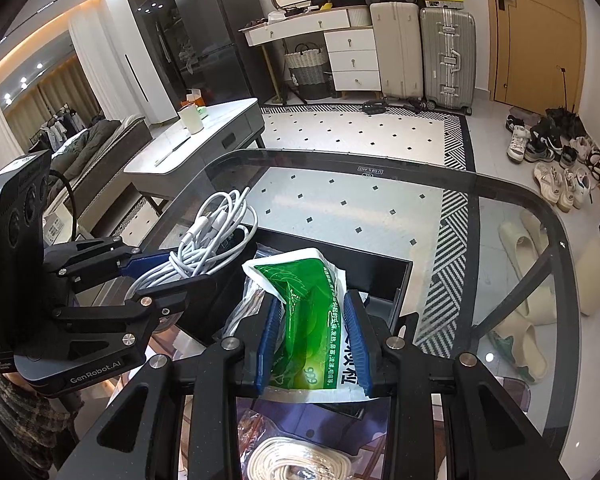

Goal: Organize soft objects
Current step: 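Carry the cable and green sachet over the black box with both grippers, then lower both items into the box and open both grippers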

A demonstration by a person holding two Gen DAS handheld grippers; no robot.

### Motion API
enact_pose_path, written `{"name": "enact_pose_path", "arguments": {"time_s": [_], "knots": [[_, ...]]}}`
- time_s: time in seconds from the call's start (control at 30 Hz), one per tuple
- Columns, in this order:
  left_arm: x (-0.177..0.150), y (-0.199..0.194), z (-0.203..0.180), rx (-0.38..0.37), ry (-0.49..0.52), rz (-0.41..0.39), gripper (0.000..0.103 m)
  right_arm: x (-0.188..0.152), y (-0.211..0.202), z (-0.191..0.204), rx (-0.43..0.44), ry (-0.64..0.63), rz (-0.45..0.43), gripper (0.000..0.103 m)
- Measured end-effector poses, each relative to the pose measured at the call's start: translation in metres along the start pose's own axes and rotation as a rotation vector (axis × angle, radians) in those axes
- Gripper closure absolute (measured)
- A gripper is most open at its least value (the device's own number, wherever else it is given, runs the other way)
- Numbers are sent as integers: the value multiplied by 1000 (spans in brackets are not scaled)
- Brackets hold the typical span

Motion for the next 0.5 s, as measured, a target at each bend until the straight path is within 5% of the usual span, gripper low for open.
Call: {"name": "enact_pose_path", "arguments": {"time_s": [0.5], "knots": [[-1, 22, 2, -23, -14, 12, 76, -2, 25, -9, 5, 27, 26, 70]]}}
Point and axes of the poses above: each gripper's, at about its wrist camera, not at the fingertips, and y roughly the way its jaws point, z to its left, x to its top, the point moved 2 cm from there along y, roughly the way its jaws point, and after that the axes turned 6 degrees about -z, right-handed, at the moved point
